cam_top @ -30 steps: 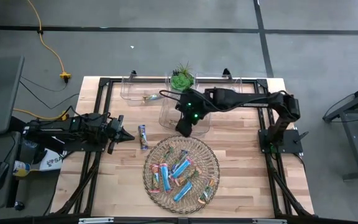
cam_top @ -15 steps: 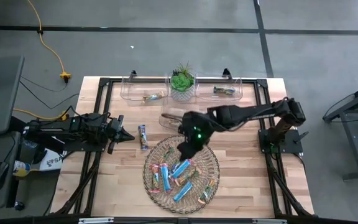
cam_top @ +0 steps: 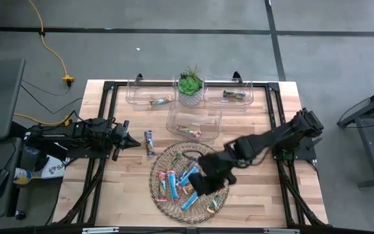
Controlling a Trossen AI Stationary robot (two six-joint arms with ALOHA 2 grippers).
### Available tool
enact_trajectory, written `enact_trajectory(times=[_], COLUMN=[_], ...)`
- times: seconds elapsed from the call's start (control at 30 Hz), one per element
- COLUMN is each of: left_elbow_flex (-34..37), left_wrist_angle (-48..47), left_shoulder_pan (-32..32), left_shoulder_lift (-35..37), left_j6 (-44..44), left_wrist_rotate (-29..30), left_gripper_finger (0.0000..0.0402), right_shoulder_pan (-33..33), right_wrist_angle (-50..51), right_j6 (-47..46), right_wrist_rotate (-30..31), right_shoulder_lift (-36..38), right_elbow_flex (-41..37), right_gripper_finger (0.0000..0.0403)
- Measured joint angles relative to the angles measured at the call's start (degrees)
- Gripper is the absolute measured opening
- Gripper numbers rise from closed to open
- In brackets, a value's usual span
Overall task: Pick and place Granola Bars by type
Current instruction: Put the yellow granola bar into the top left transparent bin
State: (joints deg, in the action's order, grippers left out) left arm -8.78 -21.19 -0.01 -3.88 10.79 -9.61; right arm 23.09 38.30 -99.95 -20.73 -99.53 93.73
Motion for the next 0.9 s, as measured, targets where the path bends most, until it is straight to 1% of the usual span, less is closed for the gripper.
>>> enact_trajectory(times=[0.2, 0.33, 0.47, 0.67, 0.9], left_elbow_flex=[0.0, 0.0, 0.0, 0.0, 0.0], left_wrist_angle=[0.0, 0.0, 0.0, 0.0, 0.0], left_shoulder_pan=[0.0, 0.0, 0.0, 0.0, 0.0], left_shoulder_lift=[0.0, 0.0, 0.0, 0.0, 0.0], left_j6=[0.0, 0.0, 0.0, 0.0, 0.0], left_wrist_rotate=[0.1, 0.1, 0.3, 0.3, 0.3], left_gripper_finger=[0.0001, 0.0001, 0.0001, 0.0001, 0.0001], right_shoulder_pan=[6.0, 8.4, 9.5, 9.5, 9.5], right_wrist_angle=[1.2, 3.1, 3.6, 4.5, 10.2], right_j6=[-14.0, -19.6, -21.7, -22.2, -23.4], right_wrist_rotate=[7.2, 8.1, 6.7, 6.7, 6.7], right_shoulder_lift=[-0.3, -2.0, -4.4, -7.4, -8.6], right_elbow_flex=[0.0, 0.0, 0.0, 0.0, 0.0], right_gripper_finger=[0.0170, 0.0170, 0.0170, 0.0170, 0.0170])
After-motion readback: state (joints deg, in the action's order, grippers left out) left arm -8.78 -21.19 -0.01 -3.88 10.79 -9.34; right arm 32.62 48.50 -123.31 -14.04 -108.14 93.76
